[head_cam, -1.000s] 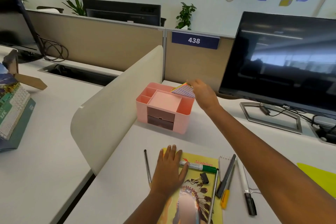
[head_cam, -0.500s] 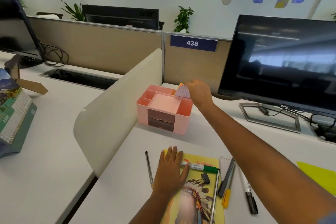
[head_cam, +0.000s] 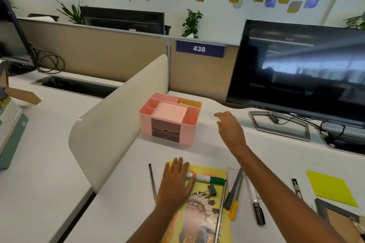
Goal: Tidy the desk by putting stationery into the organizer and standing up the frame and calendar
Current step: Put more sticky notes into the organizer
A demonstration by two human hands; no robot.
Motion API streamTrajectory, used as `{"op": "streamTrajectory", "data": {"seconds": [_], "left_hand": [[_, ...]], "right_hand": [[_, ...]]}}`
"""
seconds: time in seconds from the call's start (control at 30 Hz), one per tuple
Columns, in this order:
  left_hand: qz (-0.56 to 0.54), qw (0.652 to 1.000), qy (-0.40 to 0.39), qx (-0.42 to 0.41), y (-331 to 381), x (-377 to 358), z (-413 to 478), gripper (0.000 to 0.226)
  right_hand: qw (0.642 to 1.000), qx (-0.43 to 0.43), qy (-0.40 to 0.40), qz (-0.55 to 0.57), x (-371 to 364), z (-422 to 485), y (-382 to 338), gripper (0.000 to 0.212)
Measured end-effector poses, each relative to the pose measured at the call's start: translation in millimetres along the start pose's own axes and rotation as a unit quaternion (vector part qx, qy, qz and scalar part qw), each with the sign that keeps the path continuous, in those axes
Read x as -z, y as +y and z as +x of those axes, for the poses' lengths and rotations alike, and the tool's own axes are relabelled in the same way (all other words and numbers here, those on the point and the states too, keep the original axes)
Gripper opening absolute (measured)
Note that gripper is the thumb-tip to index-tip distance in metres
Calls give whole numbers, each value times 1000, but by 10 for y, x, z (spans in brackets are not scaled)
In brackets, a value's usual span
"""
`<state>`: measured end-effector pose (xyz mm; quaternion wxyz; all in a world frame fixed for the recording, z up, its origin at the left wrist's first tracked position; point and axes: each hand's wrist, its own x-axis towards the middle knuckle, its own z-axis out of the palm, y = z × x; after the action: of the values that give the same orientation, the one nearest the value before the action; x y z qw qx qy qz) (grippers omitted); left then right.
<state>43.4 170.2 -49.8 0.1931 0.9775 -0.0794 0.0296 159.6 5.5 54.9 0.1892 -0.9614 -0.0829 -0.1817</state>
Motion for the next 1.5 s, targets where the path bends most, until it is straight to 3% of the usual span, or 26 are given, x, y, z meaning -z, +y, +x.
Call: {"op": "streamTrajectory", "data": {"seconds": [0.17, 0.5, 0.73, 0.93, 1.13, 1.4, 1.5], "left_hand": [[27, 1000, 8, -8, 2, -7, 2, 58], [74, 993, 90, -31, 270, 20, -62, 74], [50, 997, 61, -11, 706, -178, -112, 77], [67, 995, 64, -20, 745, -302, -76, 80], [46, 994, 100, -17, 740, -347, -78, 75], [39, 990, 137, -7, 724, -378, -85, 76], [39, 989, 144, -6, 737, -370, -88, 76]], "right_hand": [[997, -69, -1, 30, 144, -657, 558, 30], [983, -177, 29, 26, 587, -1501, 1385, 26], [968, -247, 10, 33, 770, -1823, 1761, 26], [958, -283, -31, -36, 853, -1893, 1946, 29], [941, -318, -81, -85, 895, -1806, 2113, 43], [908, -382, -158, -61, 870, -1623, 2296, 77], [906, -379, -166, -94, 855, -1555, 2315, 75]]}}
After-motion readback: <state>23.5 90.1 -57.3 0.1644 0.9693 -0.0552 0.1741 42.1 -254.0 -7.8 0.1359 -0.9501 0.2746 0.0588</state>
